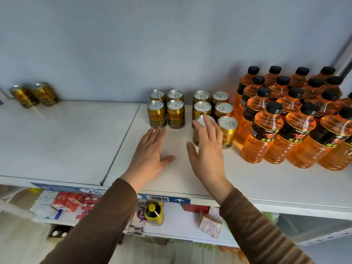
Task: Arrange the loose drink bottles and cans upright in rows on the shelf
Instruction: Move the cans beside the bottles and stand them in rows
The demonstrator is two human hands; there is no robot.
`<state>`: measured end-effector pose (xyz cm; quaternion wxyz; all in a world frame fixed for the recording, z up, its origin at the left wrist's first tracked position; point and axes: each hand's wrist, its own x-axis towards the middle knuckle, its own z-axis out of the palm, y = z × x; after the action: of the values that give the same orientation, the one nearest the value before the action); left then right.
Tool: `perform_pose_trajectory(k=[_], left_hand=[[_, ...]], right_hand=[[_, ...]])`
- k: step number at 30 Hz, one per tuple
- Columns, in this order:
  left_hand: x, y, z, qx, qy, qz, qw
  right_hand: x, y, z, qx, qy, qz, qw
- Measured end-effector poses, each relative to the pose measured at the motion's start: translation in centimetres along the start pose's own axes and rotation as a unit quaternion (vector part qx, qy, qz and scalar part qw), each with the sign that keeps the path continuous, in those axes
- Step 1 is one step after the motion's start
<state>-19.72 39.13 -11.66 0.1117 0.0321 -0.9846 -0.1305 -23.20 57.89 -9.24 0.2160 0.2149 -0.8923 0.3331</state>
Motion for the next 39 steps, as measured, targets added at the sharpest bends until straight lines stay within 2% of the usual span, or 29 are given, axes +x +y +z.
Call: perform_pose_trajectory(k=[8,16,21,31,39], left_hand=[[-4.5,-9.8,-5.0,0.017,0.032,-0.015,0.999],[-6.9,-22.4,-9.7,0.036,0.025,-0.008,0.999],[-6.9,-27.3,-11.2,0.037,0.017,-0.008,0.999],[-7.3,-36.4,-14.9,0.039,0.021,-0.056,0.997],[-7.4,-48.1,-19.7,-0.012,0.023,-0.086,0.996]], right_hand=[[0.2,-9.9,6.3,-0.024,-0.059,-0.071,0.995],[0.0,-21.3,14.3,-0.065,-0.132,-0.065,0.987],[0.8,-25.5,17.7,-0.057,-0.154,-0.069,0.984],[4.5,-31.7,24.5,0.048,-0.187,-0.079,0.978],[9.4,-40.3,32.5,0.132,-0.198,-0.025,0.971]])
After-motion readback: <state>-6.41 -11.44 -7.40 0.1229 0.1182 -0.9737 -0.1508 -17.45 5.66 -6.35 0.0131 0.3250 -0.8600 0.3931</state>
